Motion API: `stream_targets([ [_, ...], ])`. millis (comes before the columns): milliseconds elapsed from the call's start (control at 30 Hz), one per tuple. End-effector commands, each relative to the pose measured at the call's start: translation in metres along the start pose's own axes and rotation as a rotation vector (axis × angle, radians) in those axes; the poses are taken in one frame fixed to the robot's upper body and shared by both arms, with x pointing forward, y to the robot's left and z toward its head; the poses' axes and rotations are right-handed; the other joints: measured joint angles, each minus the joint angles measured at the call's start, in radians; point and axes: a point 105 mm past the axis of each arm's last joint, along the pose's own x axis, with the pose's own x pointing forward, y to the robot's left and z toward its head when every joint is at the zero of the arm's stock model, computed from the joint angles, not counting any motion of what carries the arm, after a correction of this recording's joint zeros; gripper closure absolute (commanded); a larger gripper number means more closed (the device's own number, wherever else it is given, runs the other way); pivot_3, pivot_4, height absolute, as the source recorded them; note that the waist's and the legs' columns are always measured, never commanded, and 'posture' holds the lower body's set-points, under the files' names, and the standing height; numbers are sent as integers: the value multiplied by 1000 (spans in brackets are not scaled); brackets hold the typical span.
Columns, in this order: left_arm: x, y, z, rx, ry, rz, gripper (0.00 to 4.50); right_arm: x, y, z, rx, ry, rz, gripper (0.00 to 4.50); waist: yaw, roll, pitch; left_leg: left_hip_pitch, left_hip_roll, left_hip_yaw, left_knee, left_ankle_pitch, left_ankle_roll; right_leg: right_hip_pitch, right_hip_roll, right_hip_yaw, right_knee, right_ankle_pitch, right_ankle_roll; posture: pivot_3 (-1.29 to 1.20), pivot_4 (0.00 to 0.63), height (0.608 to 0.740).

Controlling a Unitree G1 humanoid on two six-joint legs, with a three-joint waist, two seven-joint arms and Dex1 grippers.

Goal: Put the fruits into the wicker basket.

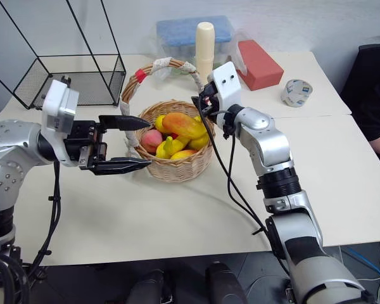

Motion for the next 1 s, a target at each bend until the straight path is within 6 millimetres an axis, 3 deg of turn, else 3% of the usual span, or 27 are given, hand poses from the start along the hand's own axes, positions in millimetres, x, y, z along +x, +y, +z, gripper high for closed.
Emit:
stream_targets([
  [33, 5, -6, 16, 76, -30, -21, 0, -11, 1, 16, -104, -63, 0, 4169, 2, 0, 0, 0, 0, 0, 0, 0, 0, 0, 0, 0, 0, 0, 0, 0, 150, 740],
  [233, 13, -9, 24, 75, -81, -38, 0, -83, -57, 38, -119, -107, -145, 4170, 28, 0, 0, -2, -1, -1, 1, 0, 1, 1, -1, -1, 0, 0, 0, 0, 150, 740],
  [333, 16, -11, 21, 67, -88, -54, 0, -144, -118, 36, -157, 1, -386, 4170, 42, 0, 0, -3, -1, -1, 2, -1, 2, 1, -1, -1, -1, 0, 0, 0, 150, 740],
  [400, 17, -10, 21, 57, -99, -63, 0, -178, -144, 31, -146, 54, -500, 4170, 45, 0, 0, -3, -1, -1, 2, -1, 2, 1, -1, -1, -4, 0, 0, 0, 150, 740],
  [600, 22, -6, 18, 47, -119, -83, 0, -237, -181, 9, -17, 85, -718, 4170, 24, 0, 0, 2, 0, 3, -1, 0, 0, 3, 2, 3, -6, 0, 0, 0, 150, 740],
  [767, 27, -2, 17, 46, -129, -103, 0, -249, -181, -14, 26, 108, -745, 2580, 13, 1, 0, 3, 0, 3, -1, 1, -1, 3, 3, 3, -5, 0, 0, 0, 150, 740],
  [933, 28, 1, 15, 36, -133, -114, 0, -272, -175, -11, 11, 123, -760, 804, 20, 1, 0, 3, 0, 2, -1, 1, -1, 3, 2, 3, -5, 0, 0, 0, 150, 740],
  [1000, 26, 0, 15, 10, -145, -127, 0, -291, -172, -4, 15, 119, -765, 135, 24, 1, 0, 3, 0, 2, -1, 1, -1, 3, 2, 3, -5, 0, 0, 0, 150, 740],
])
